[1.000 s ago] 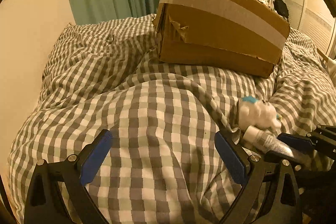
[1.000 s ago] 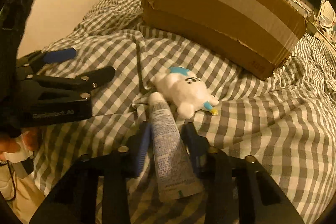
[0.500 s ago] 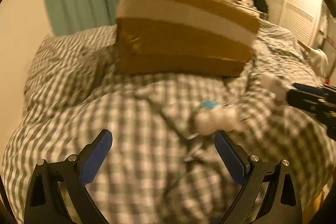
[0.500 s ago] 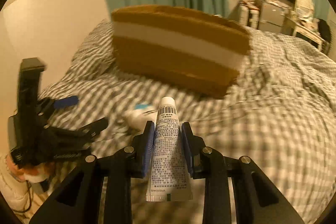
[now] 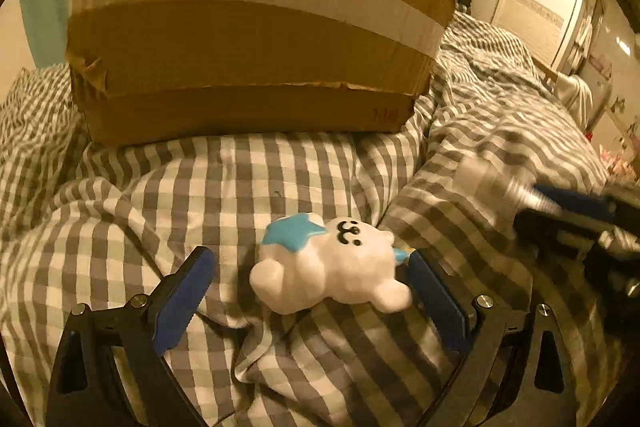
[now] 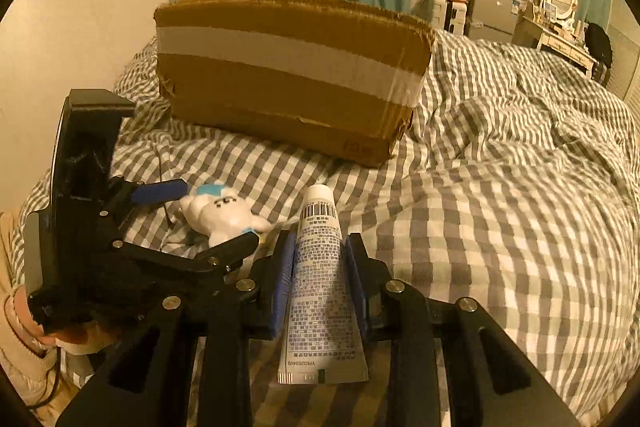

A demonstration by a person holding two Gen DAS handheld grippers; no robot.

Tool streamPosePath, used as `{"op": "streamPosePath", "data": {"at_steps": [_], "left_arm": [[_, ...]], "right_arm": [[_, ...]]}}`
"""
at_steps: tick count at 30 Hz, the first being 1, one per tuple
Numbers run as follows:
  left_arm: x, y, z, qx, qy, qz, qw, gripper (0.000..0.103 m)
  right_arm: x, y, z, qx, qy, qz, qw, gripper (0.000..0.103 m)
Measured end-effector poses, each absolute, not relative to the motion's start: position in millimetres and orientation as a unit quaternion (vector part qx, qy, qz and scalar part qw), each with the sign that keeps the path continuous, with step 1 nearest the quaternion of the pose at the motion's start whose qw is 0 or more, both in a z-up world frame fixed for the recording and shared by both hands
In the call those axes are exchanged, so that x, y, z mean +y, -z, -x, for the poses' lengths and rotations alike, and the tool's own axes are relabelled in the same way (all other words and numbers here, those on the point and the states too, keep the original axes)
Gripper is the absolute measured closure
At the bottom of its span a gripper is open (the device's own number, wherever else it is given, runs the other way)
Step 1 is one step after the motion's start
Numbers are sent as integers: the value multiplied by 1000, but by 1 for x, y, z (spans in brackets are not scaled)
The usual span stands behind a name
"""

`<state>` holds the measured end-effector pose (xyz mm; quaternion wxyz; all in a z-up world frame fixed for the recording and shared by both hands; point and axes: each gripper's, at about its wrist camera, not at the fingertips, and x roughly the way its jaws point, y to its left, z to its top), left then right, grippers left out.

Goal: Organize objects
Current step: 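Grasp the white plush toy with the blue star with the left gripper, then carry the plush toy and toothpaste tube with both grippers over the box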

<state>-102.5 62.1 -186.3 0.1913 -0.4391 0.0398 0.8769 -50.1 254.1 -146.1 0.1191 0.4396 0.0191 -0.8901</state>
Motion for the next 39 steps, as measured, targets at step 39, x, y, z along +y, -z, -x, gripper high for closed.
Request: {"op": "streamPosePath", "data": {"at_steps": [39], "left_arm": [[52, -2, 120, 65, -926, 293, 229, 33]], "right_arm": [[260, 18, 100, 37, 940, -327, 90, 82]]}}
